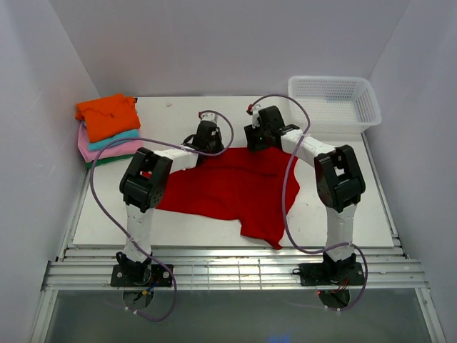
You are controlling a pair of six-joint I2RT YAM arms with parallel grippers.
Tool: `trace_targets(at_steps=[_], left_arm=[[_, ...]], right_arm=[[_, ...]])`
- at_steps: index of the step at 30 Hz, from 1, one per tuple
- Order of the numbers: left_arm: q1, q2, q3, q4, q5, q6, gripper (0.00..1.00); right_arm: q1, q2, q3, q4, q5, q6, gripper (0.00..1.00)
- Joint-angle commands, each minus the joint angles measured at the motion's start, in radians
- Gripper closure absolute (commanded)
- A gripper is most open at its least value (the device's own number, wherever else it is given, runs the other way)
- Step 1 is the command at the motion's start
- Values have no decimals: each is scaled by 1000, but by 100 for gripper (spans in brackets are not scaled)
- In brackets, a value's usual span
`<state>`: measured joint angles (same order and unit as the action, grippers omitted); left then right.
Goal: Fold and stack the t-shirts
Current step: Fold the tshirt
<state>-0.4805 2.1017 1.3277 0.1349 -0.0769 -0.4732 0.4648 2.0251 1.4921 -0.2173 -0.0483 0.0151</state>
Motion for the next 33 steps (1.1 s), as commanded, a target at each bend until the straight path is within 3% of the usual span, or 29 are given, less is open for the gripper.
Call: trace_targets(at_steps=[1,13,23,26,30,33], left_arm=[[-27,-42,42,34,52,-13,100],[-41,-74,-22,52,57,-44,100],[-59,-78,-51,58,66,-67,100],[-61,-68,-48,57,66,-64,100],[-61,-60,-48,55,62,-61,100],[-61,-62,-50,54,57,-54,100]], right_arm=[[-5,27,77,67,-87,-10,48],[-3,69,69,52,-128,19,51],[-3,55,30,42,-113,20,58],[-3,63,28,39,-110,16,65],[-2,67,20,35,-119,14,89],[3,32,-12,42,-133,14,92]])
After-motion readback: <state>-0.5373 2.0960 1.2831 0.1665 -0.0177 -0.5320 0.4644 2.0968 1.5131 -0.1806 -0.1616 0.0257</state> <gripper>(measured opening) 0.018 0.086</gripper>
